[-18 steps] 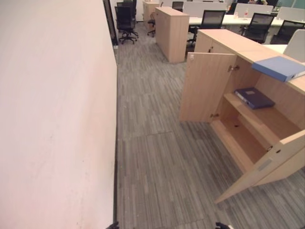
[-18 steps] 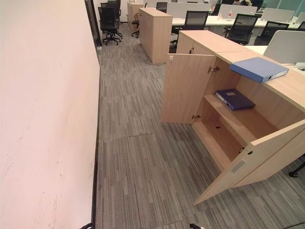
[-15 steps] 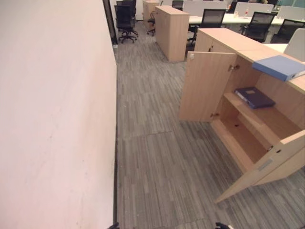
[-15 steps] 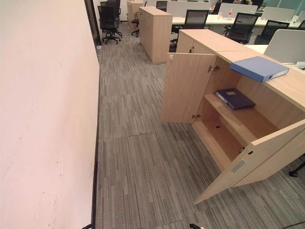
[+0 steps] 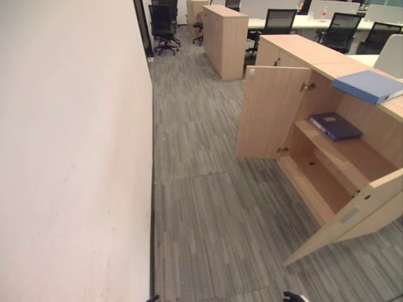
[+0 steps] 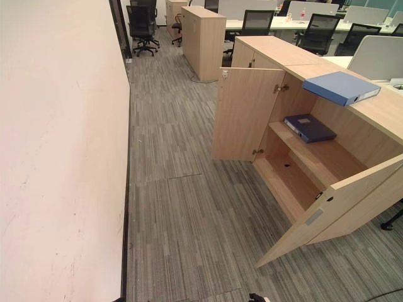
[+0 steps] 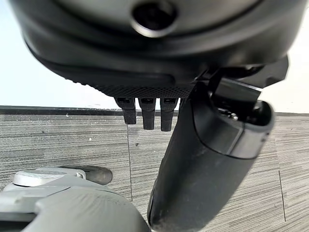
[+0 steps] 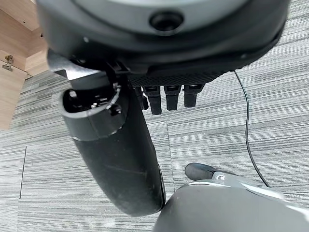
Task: Put the empty folder in the office cabinet
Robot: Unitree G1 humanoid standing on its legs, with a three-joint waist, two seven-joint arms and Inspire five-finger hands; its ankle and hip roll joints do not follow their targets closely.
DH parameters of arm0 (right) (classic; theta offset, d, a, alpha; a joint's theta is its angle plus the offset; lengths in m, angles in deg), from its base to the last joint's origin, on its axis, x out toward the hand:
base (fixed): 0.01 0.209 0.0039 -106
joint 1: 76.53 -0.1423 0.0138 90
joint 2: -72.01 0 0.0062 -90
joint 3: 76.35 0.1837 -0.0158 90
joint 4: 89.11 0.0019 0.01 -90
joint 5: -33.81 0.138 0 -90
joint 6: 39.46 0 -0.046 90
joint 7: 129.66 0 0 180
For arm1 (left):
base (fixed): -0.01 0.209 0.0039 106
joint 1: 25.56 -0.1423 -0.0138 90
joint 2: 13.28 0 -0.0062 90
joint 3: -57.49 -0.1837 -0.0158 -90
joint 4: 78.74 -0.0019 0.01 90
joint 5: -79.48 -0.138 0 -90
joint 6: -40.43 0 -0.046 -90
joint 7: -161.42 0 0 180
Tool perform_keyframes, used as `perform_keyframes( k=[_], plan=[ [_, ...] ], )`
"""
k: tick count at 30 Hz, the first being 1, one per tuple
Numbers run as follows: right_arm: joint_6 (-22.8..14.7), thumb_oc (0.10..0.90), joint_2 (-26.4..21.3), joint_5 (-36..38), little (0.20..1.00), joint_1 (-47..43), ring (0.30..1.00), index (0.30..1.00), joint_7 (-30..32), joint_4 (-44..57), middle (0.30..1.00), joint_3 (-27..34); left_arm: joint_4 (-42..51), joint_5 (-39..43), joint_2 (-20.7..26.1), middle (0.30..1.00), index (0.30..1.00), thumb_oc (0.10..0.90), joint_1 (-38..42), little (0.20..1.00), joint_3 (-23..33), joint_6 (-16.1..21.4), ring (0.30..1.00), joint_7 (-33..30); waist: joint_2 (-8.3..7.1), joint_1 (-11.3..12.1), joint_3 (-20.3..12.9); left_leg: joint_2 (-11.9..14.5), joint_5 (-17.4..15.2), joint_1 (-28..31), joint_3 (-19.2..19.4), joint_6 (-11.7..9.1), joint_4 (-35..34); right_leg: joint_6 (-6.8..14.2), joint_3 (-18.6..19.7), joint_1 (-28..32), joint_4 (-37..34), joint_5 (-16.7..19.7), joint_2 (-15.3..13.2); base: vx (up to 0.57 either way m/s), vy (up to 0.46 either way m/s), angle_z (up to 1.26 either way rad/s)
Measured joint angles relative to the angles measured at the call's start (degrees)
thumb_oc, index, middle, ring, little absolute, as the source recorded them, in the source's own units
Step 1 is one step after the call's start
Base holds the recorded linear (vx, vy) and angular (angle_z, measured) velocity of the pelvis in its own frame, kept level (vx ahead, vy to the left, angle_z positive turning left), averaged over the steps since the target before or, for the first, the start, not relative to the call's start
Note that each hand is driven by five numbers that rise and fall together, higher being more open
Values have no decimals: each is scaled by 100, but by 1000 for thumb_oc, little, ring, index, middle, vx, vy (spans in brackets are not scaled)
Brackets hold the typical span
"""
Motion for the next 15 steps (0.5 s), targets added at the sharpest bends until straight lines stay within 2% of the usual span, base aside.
perform_keyframes(
  k=[15],
  plan=[
    [23,800,-4,-4,900,-11,900,900,-10,-16,900,-3,-317,-1,-33,900,900,800,164,900,8,-18,900,8,16,-16,-8,3,1,21,21,1,0,-8,57,10,-5,10,8,0,0,0]
  ],
)
